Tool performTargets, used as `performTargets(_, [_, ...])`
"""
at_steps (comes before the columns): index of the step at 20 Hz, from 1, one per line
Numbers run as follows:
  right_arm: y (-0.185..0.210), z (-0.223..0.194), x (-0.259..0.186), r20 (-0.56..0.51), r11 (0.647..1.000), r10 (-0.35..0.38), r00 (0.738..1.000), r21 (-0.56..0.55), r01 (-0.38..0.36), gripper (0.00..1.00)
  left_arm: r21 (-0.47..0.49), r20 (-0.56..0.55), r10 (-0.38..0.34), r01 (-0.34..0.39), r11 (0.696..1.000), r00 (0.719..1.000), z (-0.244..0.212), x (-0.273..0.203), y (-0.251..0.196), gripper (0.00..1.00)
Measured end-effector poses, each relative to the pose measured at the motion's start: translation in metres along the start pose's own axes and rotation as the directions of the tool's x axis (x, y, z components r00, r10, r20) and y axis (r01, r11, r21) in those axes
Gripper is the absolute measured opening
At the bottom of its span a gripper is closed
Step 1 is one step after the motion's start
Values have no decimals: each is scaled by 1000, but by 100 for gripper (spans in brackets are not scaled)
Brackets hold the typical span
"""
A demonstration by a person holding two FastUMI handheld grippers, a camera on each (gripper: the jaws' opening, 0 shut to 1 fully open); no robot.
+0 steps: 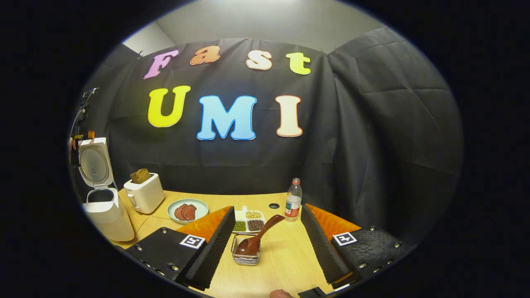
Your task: Close the left gripper, press the button to open the rice cooker; take a wooden spoon from the chopstick holder with the right hand, scoop a spoonful of rice and pour it into the rice cooker, then put the wooden spoon back into the chopstick holder.
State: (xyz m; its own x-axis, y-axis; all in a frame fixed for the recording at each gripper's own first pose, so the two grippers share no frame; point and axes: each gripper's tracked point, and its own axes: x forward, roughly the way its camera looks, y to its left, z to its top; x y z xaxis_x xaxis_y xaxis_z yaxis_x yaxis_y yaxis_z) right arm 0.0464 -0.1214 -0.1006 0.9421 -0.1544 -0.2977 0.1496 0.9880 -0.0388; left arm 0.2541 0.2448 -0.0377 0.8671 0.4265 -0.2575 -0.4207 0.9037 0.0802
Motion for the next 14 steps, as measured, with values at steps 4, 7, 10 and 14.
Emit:
performTargets(4, [7,7,10,10,999,39,999,-5,-39,97,1,-11,-20,20,1000,1000,-16,-29,-12,92])
performTargets(7, [15,8,16,12,998,70,997,-9,-70,97,5,-22,-34,34,999,999,-33,-52,-17,94])
performTargets(10, [23,8,23,13,995,99,995,-9,-99,97,-2,-37,-53,53,999,998,-50,-73,-21,91])
performTargets(14, [31,7,28,9,992,124,992,-15,-124,97,-3,-53,-71,71,997,996,-68,-91,-27,94])
